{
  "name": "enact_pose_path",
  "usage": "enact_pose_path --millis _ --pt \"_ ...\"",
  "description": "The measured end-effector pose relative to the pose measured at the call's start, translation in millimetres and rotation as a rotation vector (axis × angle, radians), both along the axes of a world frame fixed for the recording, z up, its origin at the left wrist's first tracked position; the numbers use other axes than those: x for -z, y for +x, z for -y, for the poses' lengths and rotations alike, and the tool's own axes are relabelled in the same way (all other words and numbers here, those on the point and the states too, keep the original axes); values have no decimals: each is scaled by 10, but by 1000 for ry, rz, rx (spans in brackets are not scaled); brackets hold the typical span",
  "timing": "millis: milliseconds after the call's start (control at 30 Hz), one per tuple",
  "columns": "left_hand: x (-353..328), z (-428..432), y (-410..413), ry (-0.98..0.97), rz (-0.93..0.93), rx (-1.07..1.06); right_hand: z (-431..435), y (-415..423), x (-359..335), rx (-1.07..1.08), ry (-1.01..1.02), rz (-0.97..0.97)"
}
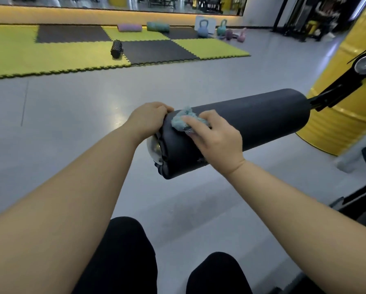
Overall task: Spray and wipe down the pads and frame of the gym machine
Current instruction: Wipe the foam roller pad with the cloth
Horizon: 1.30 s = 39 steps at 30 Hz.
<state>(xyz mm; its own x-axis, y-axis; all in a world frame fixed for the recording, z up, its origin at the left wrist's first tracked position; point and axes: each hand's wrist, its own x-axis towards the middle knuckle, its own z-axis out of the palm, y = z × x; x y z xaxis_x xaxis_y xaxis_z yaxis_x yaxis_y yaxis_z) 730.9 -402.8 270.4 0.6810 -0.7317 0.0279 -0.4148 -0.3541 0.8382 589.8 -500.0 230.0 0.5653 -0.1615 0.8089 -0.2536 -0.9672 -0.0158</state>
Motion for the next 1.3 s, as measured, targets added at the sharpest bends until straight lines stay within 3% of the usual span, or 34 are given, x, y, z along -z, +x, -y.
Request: enact_pose_path --millis 100,167,300,400,467,533,600,667,767,867,900,1000,1067,1133,1200,1300 --pt "28 25 -1 21 43 -13 300 -116 17 191 259 124" --pt "46 37 -6 20 62 -33 87 -32 54 170 309 164" --pt "30 28 -48 12 77 -54 -317 81 163 -85 28 93" --pt "14 19 -59 36 100 -50 125 -127 230 -64 -133 31" --pt "8 7 -60 57 108 -53 464 -335 236 143 1 76" --pt "19 -1 -73 75 95 -61 572 -425 231 323 311 177" --pt "37 13 -85 77 89 -80 385 -320 220 321 427 188" --pt "60 17 -96 71 94 -87 28 -137 192 137 330 166" --pt "60 10 -96 58 93 -91 -180 -18 240 -123 12 122" --pt "17 74 -140 139 145 -125 289 -205 325 -93 -136 121" --pt "-18 120 -162 207 200 -139 486 -280 324 -3 -79 145" --pt "-90 283 -307 452 466 -156 773 -430 242 318 339 241" --pt "-126 407 -379 496 602 -128 607 -356 132 321 465 254" --pt "-136 524 -371 468 606 -71 310 -223 76 135 310 186" --pt "-160 608 -313 412 481 -5 194 -157 81 2 121 85" --pt "-229 725 -328 404 410 87 686 -318 66 134 63 59"
